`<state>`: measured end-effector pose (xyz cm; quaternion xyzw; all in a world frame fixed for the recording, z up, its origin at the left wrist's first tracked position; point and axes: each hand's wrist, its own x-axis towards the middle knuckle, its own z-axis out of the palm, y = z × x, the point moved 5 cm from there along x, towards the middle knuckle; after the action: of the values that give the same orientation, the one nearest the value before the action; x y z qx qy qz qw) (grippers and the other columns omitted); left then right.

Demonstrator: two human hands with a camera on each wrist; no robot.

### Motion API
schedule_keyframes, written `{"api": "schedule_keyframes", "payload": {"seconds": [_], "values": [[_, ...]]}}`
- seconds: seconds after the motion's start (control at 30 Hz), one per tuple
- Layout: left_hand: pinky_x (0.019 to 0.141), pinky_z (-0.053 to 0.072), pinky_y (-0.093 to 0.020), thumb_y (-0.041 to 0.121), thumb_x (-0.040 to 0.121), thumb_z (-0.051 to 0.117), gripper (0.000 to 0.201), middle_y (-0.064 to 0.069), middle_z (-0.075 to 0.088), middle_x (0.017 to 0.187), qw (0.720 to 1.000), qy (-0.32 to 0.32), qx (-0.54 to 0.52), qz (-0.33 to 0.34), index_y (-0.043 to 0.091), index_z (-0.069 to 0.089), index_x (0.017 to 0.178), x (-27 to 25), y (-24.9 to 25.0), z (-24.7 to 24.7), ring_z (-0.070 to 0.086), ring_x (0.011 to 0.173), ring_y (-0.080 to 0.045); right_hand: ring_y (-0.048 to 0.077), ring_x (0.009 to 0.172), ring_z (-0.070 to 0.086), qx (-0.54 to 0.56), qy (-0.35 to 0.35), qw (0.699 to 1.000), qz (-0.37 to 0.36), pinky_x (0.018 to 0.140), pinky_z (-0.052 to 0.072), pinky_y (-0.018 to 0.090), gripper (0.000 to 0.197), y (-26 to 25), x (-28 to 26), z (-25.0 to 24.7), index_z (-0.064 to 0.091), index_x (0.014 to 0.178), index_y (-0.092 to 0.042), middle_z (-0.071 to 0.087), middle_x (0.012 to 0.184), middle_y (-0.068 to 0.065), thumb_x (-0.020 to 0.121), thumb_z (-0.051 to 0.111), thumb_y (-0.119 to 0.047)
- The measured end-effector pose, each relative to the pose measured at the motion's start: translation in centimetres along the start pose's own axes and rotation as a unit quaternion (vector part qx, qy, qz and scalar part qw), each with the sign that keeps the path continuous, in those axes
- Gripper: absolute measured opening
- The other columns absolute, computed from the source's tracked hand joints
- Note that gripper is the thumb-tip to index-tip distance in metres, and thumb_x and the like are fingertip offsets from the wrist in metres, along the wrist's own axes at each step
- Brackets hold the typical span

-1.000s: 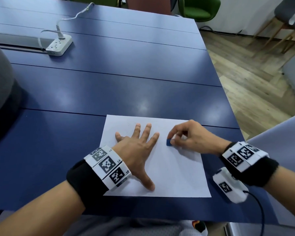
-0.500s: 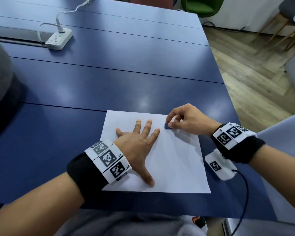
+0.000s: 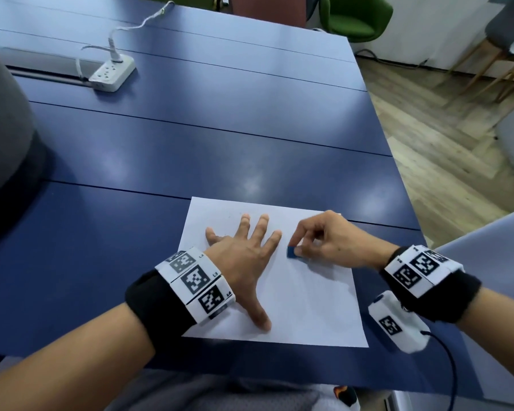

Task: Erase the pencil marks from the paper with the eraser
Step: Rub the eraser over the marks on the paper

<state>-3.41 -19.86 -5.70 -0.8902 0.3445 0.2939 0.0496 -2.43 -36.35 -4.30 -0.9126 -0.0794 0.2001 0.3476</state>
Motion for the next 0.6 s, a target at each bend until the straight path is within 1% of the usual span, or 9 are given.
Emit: {"api": "schedule_keyframes", "payload": {"seconds": [0.03,0.07,0.17,0.23,0.3,0.33,0.37,0.5,0.6], "values": [[0.099,0.019,-0.08,0.076,0.046,0.079,0.152,-0.003,-0.028,0.158,1.0,0.0,0.0,0.0,0.025,-0.018,0.152,0.0,0.0,0.0,-0.022,0.147,-0.031,0.005,0.055,0.053,-0.009,-0.011,1.0,-0.001,0.058,0.04,0.011,0.007,0.1,-0.2,0.0,0.073,0.085,-0.024,0.068,0.064,0.0,0.083,0.07,-0.017],[0.099,0.019,-0.08,0.076,0.046,0.079,0.153,-0.003,-0.028,0.158,1.0,0.001,0.0,0.001,0.025,-0.018,0.151,0.0,0.0,0.0,-0.021,0.147,-0.031,0.006,0.056,0.054,-0.007,0.003,1.0,0.004,0.059,0.043,0.014,0.008,0.4,0.0,-0.5,0.073,0.086,-0.024,0.068,0.065,0.001,0.083,0.069,-0.018],[0.099,0.021,-0.08,0.077,0.045,0.079,0.153,-0.002,-0.029,0.158,1.0,0.002,-0.003,0.004,0.026,-0.019,0.151,-0.1,-0.1,0.0,-0.021,0.147,-0.03,0.009,0.054,0.054,0.045,0.097,0.993,0.039,0.062,0.047,0.025,0.007,2.1,0.5,-2.3,0.071,0.086,-0.023,0.064,0.062,0.002,0.084,0.068,-0.017],[0.099,0.02,-0.08,0.076,0.045,0.079,0.153,-0.001,-0.028,0.158,1.0,0.002,-0.002,0.005,0.026,-0.019,0.151,-0.1,-0.1,-0.1,-0.02,0.147,-0.03,0.007,0.052,0.051,0.054,0.085,0.994,0.034,0.059,0.044,0.02,0.007,2.0,0.0,-1.8,0.072,0.084,-0.021,0.063,0.061,0.002,0.084,0.068,-0.015],[0.098,0.021,-0.081,0.076,0.044,0.08,0.153,-0.001,-0.027,0.158,1.0,0.003,0.003,0.007,0.026,-0.018,0.151,-0.1,0.0,-0.1,-0.019,0.147,-0.031,0.004,0.052,0.049,0.024,0.015,0.999,0.016,0.056,0.039,0.012,0.007,1.0,-0.8,-0.6,0.073,0.085,-0.021,0.062,0.061,-0.003,0.083,0.069,-0.017],[0.097,0.022,-0.081,0.076,0.044,0.08,0.154,-0.002,-0.026,0.158,1.0,0.005,0.006,0.008,0.026,-0.018,0.151,-0.1,0.0,-0.1,-0.019,0.147,-0.031,0.003,0.053,0.049,0.002,-0.008,1.0,0.012,0.056,0.039,0.011,0.006,0.7,-0.9,-0.4,0.073,0.086,-0.022,0.062,0.061,-0.005,0.083,0.069,-0.018],[0.096,0.023,-0.081,0.077,0.043,0.08,0.154,-0.002,-0.026,0.158,1.0,0.007,0.009,0.008,0.026,-0.018,0.151,-0.1,0.0,-0.1,-0.019,0.147,-0.032,0.002,0.053,0.05,-0.012,-0.006,1.0,0.015,0.056,0.04,0.012,0.006,0.7,-0.6,-0.8,0.073,0.086,-0.023,0.062,0.061,-0.006,0.083,0.069,-0.019],[0.096,0.023,-0.08,0.078,0.044,0.078,0.154,-0.001,-0.027,0.158,1.0,0.005,0.015,0.01,0.027,-0.02,0.15,-0.1,-0.1,-0.2,-0.019,0.147,-0.031,0.003,0.047,0.05,0.014,0.102,0.994,0.038,0.059,0.045,0.023,0.005,1.9,0.7,-3.1,0.071,0.086,-0.019,0.059,0.057,-0.006,0.084,0.068,-0.017],[0.097,0.025,-0.079,0.079,0.045,0.076,0.151,0.001,-0.023,0.159,1.0,0.006,0.017,0.01,0.028,-0.017,0.151,0.0,-0.1,-0.3,-0.016,0.148,-0.031,0.001,0.049,0.049,0.014,0.091,0.995,0.028,0.056,0.043,0.016,0.004,2.0,0.1,-2.5,0.069,0.084,-0.021,0.062,0.061,-0.004,0.084,0.068,-0.018]]}}
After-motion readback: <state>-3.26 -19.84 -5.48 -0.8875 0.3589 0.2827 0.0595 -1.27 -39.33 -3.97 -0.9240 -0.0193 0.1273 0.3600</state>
